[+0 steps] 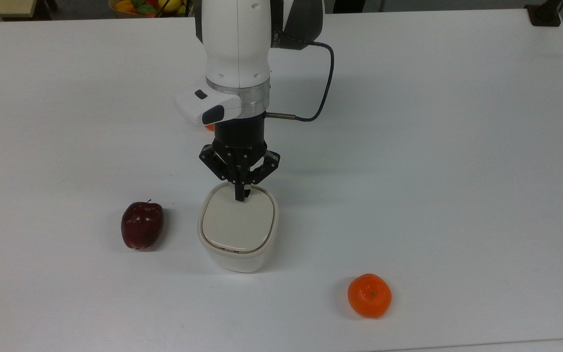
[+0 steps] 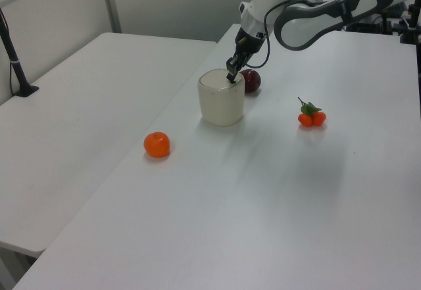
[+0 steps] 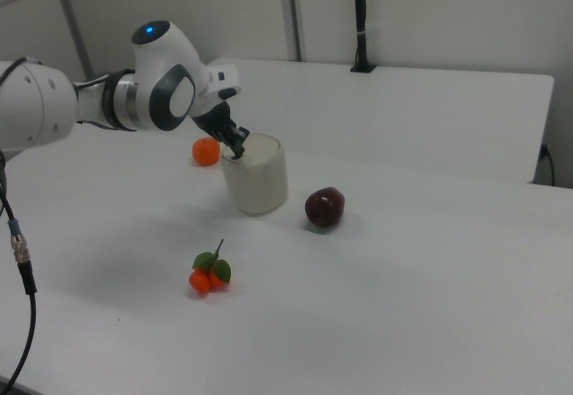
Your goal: Close garbage bin
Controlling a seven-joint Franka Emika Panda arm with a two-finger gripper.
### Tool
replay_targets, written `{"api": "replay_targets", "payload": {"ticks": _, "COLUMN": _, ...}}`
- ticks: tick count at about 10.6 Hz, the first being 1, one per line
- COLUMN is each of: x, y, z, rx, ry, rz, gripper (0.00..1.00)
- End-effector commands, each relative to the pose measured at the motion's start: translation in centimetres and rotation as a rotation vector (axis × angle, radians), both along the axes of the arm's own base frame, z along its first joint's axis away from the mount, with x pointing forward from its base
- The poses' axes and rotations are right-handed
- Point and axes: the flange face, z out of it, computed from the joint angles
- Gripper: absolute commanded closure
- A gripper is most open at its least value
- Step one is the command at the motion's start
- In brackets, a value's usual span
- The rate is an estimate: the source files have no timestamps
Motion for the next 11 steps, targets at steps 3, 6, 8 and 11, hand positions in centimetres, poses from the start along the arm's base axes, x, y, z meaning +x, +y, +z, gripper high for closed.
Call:
{"api": "replay_targets", "payload": {"ticks": 3, "x": -6.0, "y": -1.0, "z": 8.7, "rx": -0.047, "ry": 0.228, "rz": 0.01, "gripper": 1.0}}
{"api": "replay_targets", "payload": {"ticks": 6, "x": -11.4, "y": -2.4, "z": 13.2, "rx": -0.119, "ry": 0.419, "rz": 0.185, "gripper": 1.0}}
{"api": "replay_targets", "payload": {"ticks": 8, "x": -13.7, "y": -3.5, "z": 15.5, "rx": -0.119, "ry": 0.463, "rz": 0.185, "gripper": 1.0}}
{"api": "replay_targets", "payload": {"ticks": 11, "x": -15.1, "y": -3.8, "z": 16.8, "rx": -0.115, "ry": 0.468, "rz": 0.169, "gripper": 0.98}}
